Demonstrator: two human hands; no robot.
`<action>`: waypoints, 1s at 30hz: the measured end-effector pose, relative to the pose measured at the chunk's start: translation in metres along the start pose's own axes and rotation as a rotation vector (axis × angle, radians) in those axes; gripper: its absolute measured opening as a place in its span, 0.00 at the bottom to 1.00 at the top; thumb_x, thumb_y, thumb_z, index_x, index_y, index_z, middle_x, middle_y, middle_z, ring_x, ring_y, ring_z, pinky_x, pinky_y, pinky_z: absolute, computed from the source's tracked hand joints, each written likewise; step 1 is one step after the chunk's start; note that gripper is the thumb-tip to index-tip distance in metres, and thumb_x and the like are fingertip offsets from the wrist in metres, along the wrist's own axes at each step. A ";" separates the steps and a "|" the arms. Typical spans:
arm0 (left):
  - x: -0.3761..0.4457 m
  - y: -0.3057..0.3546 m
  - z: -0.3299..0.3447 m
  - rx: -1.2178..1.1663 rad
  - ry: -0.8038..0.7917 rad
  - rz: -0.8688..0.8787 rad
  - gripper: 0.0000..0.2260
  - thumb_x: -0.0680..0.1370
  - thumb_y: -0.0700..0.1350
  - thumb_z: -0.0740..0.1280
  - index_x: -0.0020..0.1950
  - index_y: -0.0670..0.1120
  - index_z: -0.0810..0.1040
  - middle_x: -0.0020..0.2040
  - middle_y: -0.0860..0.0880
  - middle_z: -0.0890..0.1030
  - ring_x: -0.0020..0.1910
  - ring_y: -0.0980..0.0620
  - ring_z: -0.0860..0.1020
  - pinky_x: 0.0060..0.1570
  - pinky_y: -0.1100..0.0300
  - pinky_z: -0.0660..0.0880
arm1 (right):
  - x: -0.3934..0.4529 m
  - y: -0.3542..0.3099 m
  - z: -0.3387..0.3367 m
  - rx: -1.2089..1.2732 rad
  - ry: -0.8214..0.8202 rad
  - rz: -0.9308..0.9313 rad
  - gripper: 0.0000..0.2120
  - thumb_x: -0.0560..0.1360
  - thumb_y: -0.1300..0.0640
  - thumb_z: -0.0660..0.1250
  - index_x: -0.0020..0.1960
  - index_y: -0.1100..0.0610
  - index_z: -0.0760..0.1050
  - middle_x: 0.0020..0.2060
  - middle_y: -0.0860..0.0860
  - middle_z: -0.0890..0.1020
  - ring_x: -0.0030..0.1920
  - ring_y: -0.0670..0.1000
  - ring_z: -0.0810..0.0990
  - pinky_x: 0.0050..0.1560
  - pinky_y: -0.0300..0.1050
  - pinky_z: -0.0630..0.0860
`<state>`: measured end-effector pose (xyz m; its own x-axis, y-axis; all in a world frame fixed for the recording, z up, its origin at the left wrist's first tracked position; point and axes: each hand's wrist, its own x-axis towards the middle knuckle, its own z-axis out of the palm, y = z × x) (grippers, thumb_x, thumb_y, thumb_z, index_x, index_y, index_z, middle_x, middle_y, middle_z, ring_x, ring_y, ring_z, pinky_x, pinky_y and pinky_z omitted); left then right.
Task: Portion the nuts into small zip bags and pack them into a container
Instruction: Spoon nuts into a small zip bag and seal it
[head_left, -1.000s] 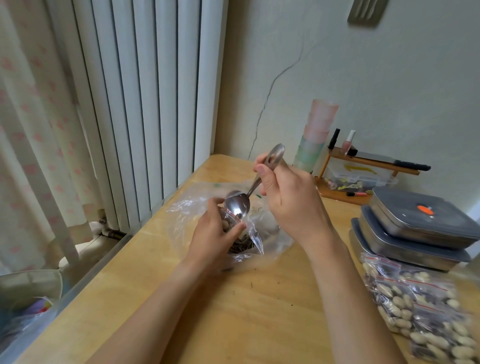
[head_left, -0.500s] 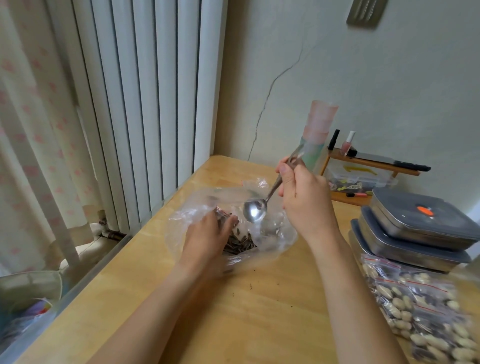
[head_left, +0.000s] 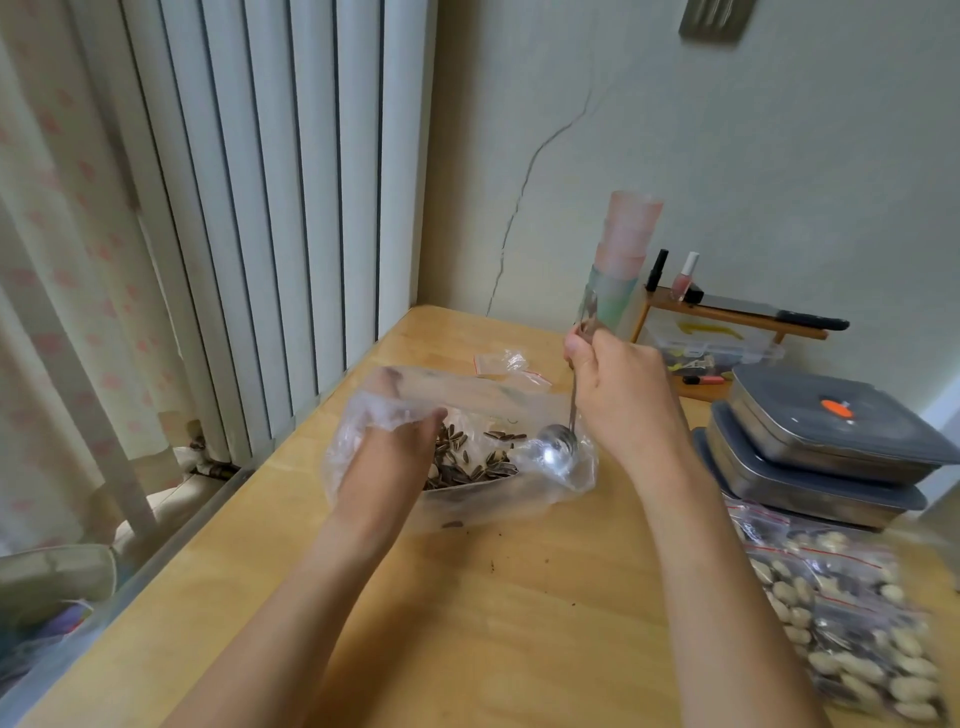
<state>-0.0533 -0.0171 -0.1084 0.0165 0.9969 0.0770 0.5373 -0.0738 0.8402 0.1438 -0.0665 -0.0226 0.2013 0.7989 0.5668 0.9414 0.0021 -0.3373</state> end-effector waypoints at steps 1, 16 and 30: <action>0.002 0.002 0.001 0.100 -0.024 0.026 0.15 0.84 0.57 0.57 0.48 0.47 0.74 0.36 0.48 0.77 0.40 0.43 0.76 0.33 0.58 0.65 | 0.000 0.000 0.001 0.012 0.000 -0.001 0.15 0.87 0.50 0.56 0.50 0.56 0.77 0.33 0.47 0.72 0.40 0.58 0.77 0.39 0.51 0.73; 0.013 -0.018 -0.001 0.503 -0.294 -0.077 0.25 0.78 0.49 0.71 0.72 0.45 0.68 0.63 0.42 0.78 0.66 0.42 0.70 0.51 0.58 0.71 | -0.009 -0.028 0.039 0.218 -0.144 -0.208 0.11 0.87 0.51 0.56 0.57 0.54 0.76 0.39 0.46 0.78 0.40 0.47 0.79 0.41 0.43 0.75; 0.017 -0.029 0.029 0.022 0.026 0.118 0.06 0.75 0.40 0.70 0.48 0.49 0.77 0.37 0.58 0.76 0.41 0.50 0.75 0.37 0.58 0.66 | -0.007 -0.024 0.044 0.169 -0.025 -0.151 0.13 0.87 0.53 0.54 0.47 0.54 0.70 0.31 0.48 0.74 0.31 0.52 0.74 0.34 0.46 0.64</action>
<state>-0.0439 0.0023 -0.1466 0.0592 0.9802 0.1890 0.5511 -0.1899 0.8126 0.1076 -0.0461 -0.0511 0.0525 0.7964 0.6025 0.9012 0.2222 -0.3722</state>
